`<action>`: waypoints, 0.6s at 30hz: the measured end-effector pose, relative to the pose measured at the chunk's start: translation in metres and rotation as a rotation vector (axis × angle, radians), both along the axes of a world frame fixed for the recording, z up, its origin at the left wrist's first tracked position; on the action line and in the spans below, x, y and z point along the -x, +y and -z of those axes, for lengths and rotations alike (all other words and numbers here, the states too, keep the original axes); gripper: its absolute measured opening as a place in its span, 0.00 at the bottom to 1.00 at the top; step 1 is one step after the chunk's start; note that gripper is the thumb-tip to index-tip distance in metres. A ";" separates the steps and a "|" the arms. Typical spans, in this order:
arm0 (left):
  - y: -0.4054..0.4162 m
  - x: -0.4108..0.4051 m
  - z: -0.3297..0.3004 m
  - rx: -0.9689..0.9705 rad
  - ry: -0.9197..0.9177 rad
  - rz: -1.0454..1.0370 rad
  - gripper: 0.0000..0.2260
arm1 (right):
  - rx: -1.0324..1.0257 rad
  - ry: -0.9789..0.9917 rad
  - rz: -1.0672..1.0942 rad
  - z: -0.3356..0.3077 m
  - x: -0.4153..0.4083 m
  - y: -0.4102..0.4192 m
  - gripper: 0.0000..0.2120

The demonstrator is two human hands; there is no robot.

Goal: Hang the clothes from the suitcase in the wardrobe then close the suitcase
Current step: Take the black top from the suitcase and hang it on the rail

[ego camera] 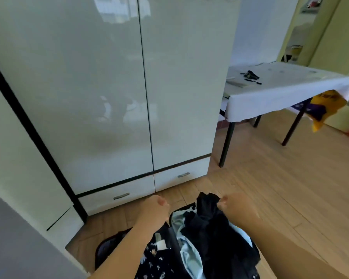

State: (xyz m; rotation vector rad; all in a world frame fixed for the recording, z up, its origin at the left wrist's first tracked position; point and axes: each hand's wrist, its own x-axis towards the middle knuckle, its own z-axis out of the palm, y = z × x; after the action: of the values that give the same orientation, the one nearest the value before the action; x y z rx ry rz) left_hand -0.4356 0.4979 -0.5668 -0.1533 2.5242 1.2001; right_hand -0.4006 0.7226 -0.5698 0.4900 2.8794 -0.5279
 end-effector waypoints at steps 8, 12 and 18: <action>0.014 -0.005 0.197 0.005 -0.135 0.089 0.09 | -0.033 -0.229 0.120 0.232 -0.030 0.038 0.13; 0.026 0.008 0.277 -0.003 -0.124 0.091 0.07 | 0.024 -0.226 0.230 0.308 -0.025 0.041 0.24; 0.050 0.021 0.375 -0.071 -0.168 0.072 0.07 | 0.160 -0.237 0.475 0.388 -0.017 0.044 0.51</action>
State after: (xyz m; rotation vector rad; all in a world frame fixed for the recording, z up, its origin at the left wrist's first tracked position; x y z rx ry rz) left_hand -0.4564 0.5476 -0.9417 -0.1381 2.3200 1.1938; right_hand -0.3839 0.7671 -0.9576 1.1339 2.4659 -0.7048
